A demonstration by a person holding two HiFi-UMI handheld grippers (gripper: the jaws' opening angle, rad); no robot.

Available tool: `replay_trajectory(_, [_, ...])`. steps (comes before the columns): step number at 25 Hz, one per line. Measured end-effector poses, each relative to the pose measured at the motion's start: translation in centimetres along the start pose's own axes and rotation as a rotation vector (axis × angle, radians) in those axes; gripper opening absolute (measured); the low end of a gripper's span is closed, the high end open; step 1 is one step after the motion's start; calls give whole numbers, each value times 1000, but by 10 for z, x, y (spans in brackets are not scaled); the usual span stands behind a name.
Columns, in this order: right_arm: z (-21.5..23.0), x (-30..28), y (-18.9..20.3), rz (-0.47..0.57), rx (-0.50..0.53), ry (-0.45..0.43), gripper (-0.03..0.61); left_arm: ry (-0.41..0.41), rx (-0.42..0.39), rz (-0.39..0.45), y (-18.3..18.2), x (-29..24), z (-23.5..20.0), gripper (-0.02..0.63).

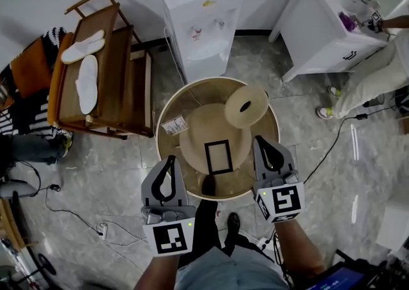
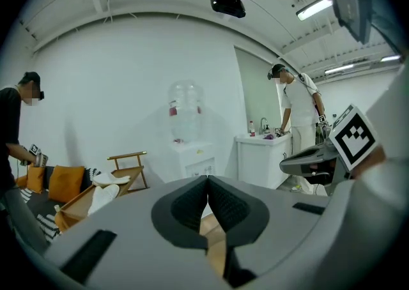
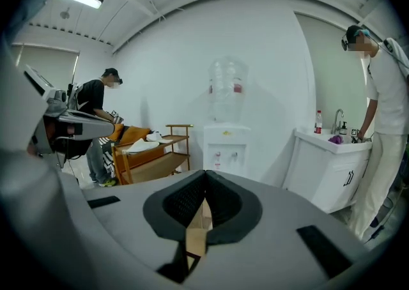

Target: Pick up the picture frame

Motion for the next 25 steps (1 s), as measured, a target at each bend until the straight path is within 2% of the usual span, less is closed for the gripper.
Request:
replay_trajectory(6, [8,-41,43,-73,-39,-10,14,37,-25,-76,43,-45,4,15])
replay_trajectory(11, [11,-62,86,-138,-90,-4,14,63,-12,-151,85,-69,10,15])
replay_trajectory(25, [7,-91,198,-288,-189,-10,15,97,-11,-291,175,-95,24,15])
Point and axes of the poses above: the fingertips, and each gripper's own axes: x backward along the fingers, z to its right, y out of its underside, the point moved 4 cm from there along x, backward along the fingers, and after that the axes turned 12 degrees about -y, right-handed, at the moved point
